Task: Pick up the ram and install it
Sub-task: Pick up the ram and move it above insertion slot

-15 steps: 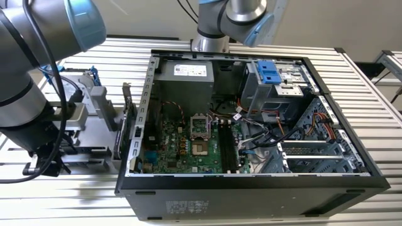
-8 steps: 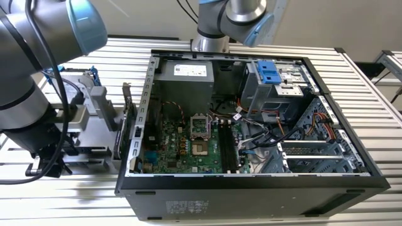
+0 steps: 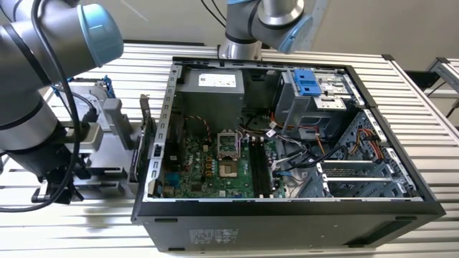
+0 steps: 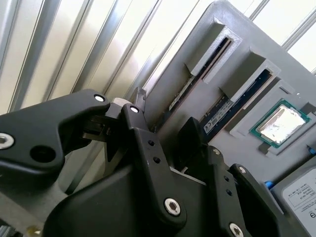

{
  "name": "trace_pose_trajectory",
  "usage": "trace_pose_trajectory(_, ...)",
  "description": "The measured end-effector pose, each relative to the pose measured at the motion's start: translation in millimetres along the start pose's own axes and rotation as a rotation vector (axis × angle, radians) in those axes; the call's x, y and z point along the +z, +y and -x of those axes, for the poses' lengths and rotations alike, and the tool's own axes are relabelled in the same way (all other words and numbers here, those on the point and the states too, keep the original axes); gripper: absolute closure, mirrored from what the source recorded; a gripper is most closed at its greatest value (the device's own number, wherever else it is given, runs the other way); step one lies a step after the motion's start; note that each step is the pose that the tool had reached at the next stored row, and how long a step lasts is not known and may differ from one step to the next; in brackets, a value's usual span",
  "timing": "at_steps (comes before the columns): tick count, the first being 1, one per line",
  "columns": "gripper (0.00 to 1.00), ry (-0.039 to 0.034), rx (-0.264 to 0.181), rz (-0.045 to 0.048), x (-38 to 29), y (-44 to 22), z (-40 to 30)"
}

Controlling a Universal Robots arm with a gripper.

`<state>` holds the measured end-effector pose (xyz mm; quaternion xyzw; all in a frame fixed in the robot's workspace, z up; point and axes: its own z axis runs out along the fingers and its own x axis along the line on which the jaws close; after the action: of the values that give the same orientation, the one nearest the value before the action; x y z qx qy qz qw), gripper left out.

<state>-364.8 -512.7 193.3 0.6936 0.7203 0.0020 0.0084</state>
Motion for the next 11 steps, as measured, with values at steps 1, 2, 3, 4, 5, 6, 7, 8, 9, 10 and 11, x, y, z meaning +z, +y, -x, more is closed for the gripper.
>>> trace_pose_trajectory(1,0.0,-0.0001,0.0,-0.0001,0.1,0.0,0.0)
trace_pose_trajectory(2,0.0,-0.0001,0.0,-0.0001,0.2,0.0,0.0)
trace_pose_trajectory(3,0.0,0.0,0.0,0.0,0.4,0.0,0.0)
trace_pose_trajectory(4,0.0,0.0001,0.0,0.0001,0.6,0.0,0.0)
trace_pose_trajectory(5,0.0,0.0001,0.0,0.0,0.6,0.0,0.0)
trace_pose_trajectory(6,0.0,0.0001,0.0,0.0001,0.6,0.0,0.0)
trace_pose_trajectory(7,0.0,0.0,0.0,0.0001,0.6,0.0,0.0)
trace_pose_trajectory(8,0.0,0.0001,0.0,0.0001,0.6,0.0,0.0)
trace_pose_trajectory(9,0.0,0.0,0.0,0.0001,0.7,0.0,0.0)
trace_pose_trajectory(10,0.0,0.0001,0.0,0.0001,0.7,0.0,0.0)
trace_pose_trajectory(11,0.0,0.0001,0.0,0.0001,0.7,0.0,0.0)
